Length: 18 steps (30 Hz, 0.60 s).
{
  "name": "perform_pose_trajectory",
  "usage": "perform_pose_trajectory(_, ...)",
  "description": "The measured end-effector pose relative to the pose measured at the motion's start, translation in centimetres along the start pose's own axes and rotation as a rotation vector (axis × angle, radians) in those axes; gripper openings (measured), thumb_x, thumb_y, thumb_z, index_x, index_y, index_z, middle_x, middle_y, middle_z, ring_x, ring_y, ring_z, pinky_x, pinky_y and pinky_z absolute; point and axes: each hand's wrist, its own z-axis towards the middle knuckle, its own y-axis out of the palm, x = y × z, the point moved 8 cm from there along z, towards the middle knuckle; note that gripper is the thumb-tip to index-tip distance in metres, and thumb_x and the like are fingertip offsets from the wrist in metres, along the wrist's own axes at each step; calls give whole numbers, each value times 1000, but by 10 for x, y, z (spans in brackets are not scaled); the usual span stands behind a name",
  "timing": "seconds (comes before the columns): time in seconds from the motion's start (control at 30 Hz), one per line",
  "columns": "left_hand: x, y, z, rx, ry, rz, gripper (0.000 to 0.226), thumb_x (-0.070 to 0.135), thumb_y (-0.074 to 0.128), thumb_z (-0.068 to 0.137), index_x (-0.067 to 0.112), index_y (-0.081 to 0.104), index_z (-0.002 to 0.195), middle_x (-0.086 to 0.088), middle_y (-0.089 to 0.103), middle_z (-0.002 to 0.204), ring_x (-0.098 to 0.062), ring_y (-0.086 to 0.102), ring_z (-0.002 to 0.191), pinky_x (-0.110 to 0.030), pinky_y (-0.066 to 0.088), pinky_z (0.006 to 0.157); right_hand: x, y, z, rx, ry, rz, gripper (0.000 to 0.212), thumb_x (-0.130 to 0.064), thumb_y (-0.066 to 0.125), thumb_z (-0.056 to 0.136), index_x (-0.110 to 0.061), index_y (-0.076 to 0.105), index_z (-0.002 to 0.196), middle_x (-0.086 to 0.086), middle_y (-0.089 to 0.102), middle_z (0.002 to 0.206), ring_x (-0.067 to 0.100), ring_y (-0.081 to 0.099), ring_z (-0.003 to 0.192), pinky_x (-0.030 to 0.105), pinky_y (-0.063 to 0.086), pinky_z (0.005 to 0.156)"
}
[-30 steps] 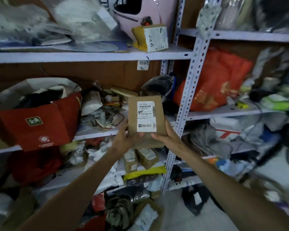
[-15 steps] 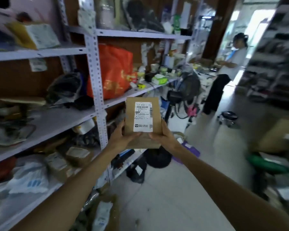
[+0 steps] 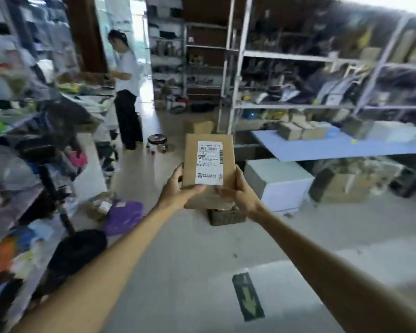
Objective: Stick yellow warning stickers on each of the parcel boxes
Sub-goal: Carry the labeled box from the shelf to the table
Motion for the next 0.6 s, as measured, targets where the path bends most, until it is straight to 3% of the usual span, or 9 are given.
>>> perform_pose_trajectory(0.07, 22, 69, 18, -116, 15, 7, 101, 57, 82, 49, 33, 42, 139, 10, 62, 127, -12, 59, 115, -38, 47, 101, 3, -65, -19, 128, 7, -28, 59, 6, 64, 84, -23, 33, 125, -10, 58, 112, -3, 57, 96, 7, 49, 76)
perform_pose_trajectory(0.17, 49, 170, 38, -291, 64, -16, 102, 42, 88, 58, 25, 38, 144, 4, 60, 129, -14, 57, 115, -30, 45, 100, 11, -155, -52, 333, 23, -70, 65, 2, 65, 85, -20, 31, 136, -6, 55, 119, 9, 55, 109, 4, 47, 77)
perform_pose_trajectory(0.23, 64, 234, 46, -409, 85, -38, 107, 49, 88, 52, 25, 37, 143, 6, 61, 125, -14, 57, 115, -28, 47, 98, 12, -203, -77, 439, 32, -75, 67, -1, 68, 83, -19, 31, 136, -2, 53, 122, 7, 52, 106, 2, 44, 76)
perform_pose_trajectory(0.3, 80, 290, 47, -528, 152, -43, 90, 38, 86, 63, 26, 41, 139, 10, 60, 117, -13, 56, 113, -20, 47, 93, 14, -244, -100, 542, 41, -85, 64, -9, 71, 78, -22, 33, 128, -1, 54, 124, 8, 53, 108, 7, 44, 85)
perform_pose_trajectory(0.37, 91, 341, 50, -635, 197, -44, 85, 38, 84, 64, 32, 42, 138, 11, 61, 119, -13, 56, 116, -29, 47, 98, 19, -279, -123, 644, 48, -89, 69, -18, 72, 72, -19, 36, 130, 1, 56, 128, 13, 54, 117, 20, 45, 98)
perform_pose_trajectory(0.5, 113, 422, 44, -826, 271, -43, 86, 31, 82, 73, 29, 35, 145, 9, 60, 125, -7, 54, 108, -25, 43, 89, 26, -329, -165, 858, 86, -107, 75, -24, 73, 69, -16, 37, 134, 0, 58, 127, 10, 56, 116, 27, 47, 100)
perform_pose_trajectory(0.6, 120, 470, 37, -962, 277, -49, 83, 29, 81, 73, 29, 37, 143, 5, 61, 127, -14, 58, 114, -35, 48, 96, 32, -354, -187, 968, 130, -127, 72, -27, 74, 71, -17, 38, 132, 0, 59, 126, 12, 57, 116, 31, 47, 100)
